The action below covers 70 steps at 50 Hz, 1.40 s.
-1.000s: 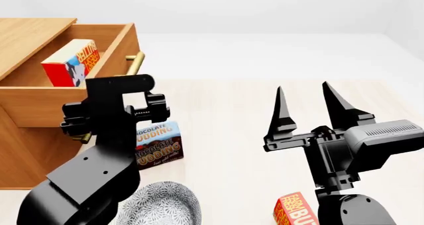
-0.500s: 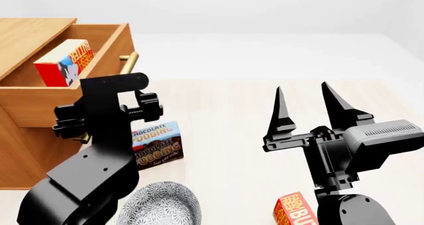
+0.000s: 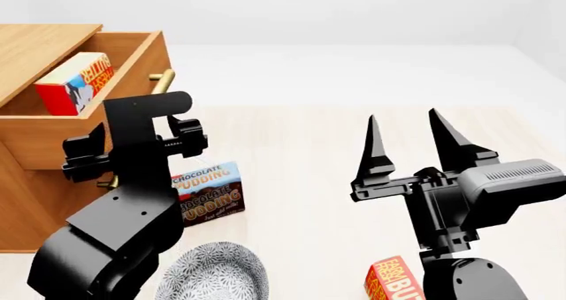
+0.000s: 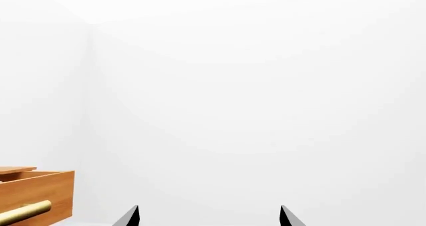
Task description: Put the butter at the front in the top drawer of the cabinet and close it.
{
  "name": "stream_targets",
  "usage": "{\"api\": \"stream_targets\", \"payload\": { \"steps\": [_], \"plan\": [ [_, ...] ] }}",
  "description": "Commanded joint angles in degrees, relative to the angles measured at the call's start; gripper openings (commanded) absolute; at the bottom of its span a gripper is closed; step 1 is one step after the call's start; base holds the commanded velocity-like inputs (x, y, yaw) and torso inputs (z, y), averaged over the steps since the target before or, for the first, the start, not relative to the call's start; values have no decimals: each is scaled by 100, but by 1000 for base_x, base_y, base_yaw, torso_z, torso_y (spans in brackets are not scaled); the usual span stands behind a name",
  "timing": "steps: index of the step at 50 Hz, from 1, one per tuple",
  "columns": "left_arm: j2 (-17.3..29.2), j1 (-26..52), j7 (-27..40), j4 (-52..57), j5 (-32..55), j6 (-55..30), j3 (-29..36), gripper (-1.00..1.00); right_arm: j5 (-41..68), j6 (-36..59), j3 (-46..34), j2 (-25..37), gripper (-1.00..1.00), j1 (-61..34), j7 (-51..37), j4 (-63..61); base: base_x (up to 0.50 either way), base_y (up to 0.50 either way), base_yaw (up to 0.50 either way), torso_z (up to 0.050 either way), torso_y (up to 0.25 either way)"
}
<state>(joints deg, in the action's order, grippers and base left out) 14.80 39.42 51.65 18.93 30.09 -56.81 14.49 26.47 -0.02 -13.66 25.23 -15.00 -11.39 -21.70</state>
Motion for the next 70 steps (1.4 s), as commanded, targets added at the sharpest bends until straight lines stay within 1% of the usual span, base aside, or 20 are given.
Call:
{"api": "stream_targets", "payload": {
  "steps": [1, 48, 70],
  "plan": [
    [19, 72, 92, -158, -119, 29, -21, 100, 11, -14, -5, 10, 100, 5, -3, 3, 0, 0, 0, 0, 0],
    [96, 444, 208, -1218, -536, 492, 22, 100, 12, -31, -70, 23, 100, -19, -33, 31, 0, 0, 0, 0, 0],
    [147, 724, 181, -2068, -806, 876, 71, 100, 43, -56, -77, 43, 100, -12, -31, 51, 0, 0, 0, 0, 0]
  ]
}}
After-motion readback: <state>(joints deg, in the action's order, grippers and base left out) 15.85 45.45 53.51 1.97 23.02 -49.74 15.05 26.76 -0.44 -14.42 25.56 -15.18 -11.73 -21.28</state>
